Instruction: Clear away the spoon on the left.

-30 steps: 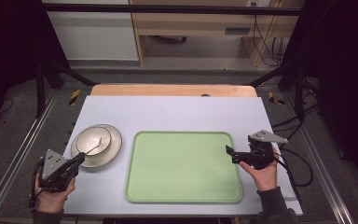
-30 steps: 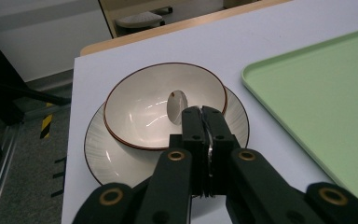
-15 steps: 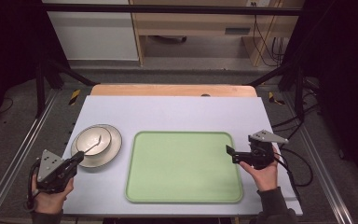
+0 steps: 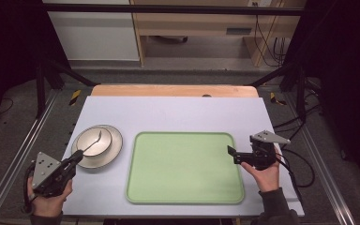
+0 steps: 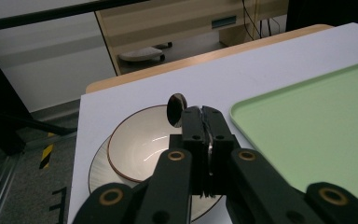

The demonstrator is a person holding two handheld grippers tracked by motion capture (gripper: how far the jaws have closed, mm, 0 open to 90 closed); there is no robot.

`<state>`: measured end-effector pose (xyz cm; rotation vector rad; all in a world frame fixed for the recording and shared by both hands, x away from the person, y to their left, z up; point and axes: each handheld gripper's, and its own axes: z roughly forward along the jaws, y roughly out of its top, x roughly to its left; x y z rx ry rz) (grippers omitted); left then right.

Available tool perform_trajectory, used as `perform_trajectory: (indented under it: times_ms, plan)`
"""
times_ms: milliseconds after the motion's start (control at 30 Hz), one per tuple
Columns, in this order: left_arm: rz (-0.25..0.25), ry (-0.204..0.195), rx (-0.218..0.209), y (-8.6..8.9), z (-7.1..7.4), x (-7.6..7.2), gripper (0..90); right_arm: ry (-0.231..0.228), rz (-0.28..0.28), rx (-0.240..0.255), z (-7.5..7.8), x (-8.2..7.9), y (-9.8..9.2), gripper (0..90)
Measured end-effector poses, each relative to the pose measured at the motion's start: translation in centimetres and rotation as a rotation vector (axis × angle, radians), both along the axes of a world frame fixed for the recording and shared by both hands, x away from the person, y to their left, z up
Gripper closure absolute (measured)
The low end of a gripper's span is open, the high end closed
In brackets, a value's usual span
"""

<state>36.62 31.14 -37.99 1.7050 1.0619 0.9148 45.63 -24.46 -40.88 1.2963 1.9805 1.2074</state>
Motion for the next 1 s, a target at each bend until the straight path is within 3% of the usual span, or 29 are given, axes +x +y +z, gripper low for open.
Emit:
perform_trajectory:
  times_ms: [367, 1000]
  plan:
    - [-0.017, -0.049, 0.000, -1.0, 0.7, -0.3, 88.9, 0.001, -0.003, 0.002, 0.1, 0.0, 0.0, 3.7]
    - [-0.082, -0.082, 0.019, -3.5, 1.4, -0.2, 88.9, 0.000, -0.004, 0.004, 0.1, 0.0, 0.0, 3.6]
